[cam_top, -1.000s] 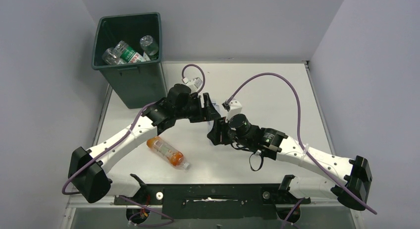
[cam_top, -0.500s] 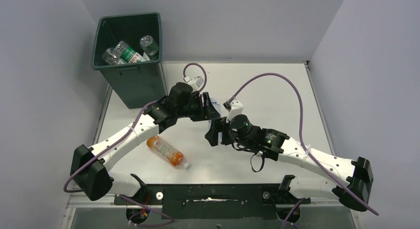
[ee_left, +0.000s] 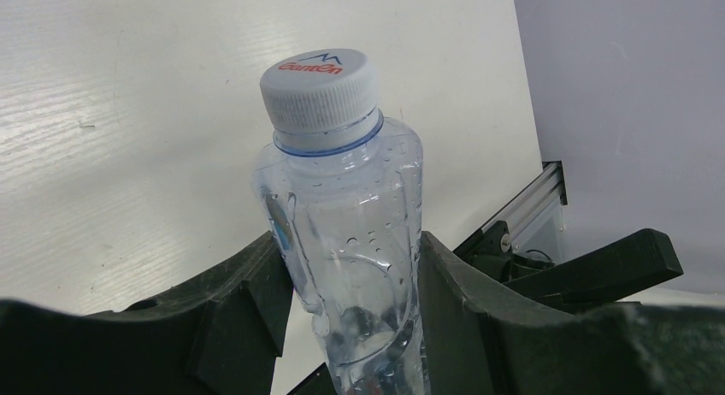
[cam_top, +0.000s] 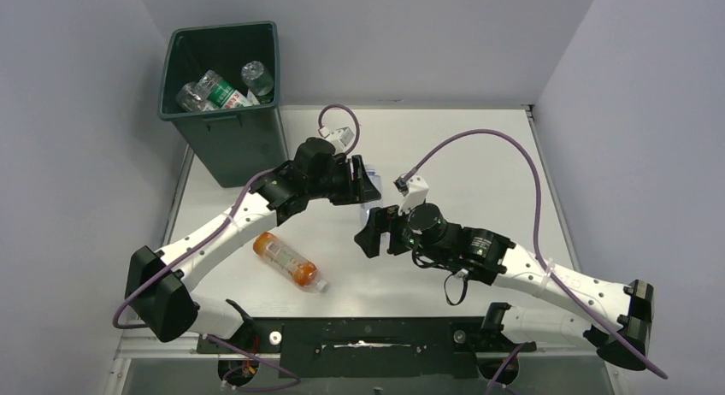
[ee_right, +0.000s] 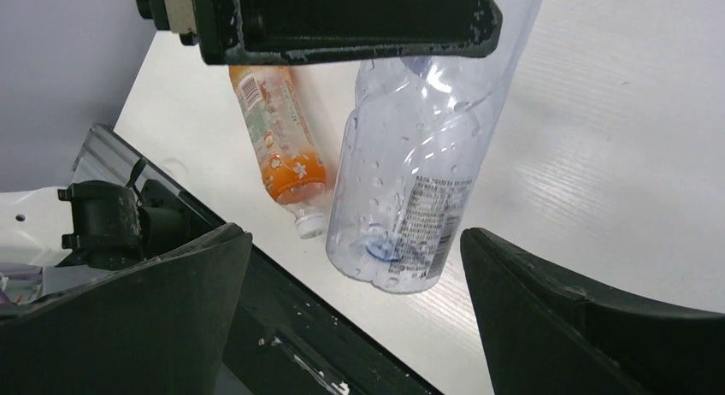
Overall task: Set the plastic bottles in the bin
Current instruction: Pick up the plastic bottle at the center of the board.
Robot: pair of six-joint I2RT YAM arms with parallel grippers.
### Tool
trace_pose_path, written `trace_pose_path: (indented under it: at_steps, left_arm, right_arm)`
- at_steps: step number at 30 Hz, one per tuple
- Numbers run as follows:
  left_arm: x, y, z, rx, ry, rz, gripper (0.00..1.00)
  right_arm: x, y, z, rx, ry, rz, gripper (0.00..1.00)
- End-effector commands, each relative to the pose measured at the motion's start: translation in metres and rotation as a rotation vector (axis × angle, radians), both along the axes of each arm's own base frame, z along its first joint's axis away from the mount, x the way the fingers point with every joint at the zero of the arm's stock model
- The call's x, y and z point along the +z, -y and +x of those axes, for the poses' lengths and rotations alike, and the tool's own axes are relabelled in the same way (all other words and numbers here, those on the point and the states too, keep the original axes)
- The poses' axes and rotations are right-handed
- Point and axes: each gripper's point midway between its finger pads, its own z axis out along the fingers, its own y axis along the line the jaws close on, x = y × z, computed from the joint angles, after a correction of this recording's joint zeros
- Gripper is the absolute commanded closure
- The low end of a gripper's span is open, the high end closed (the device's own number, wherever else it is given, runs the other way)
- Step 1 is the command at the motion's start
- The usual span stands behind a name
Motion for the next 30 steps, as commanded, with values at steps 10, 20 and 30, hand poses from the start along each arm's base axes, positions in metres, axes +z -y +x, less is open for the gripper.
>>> trace_pose_path:
  at_steps: [10,20,30]
  left_arm:
    - [0.038,-0.001,0.019,0.02,0.098,-0.028,0.59]
    - [0.052,-0.013,0.025,0.043,0.119,-0.025,0.59]
    - [0.101,-0.039,0.048,0.088,0.196,-0.047,0.59]
  right_arm:
    - [0.029,0.024,-0.002,-0.09,0.039,0.079,0.02]
    - [0.025,0.033,-0.004,-0.116,0.031,0.083,0.02]
    - [0.018,0.041,-0.006,-0.135,0.018,0.09,0.02]
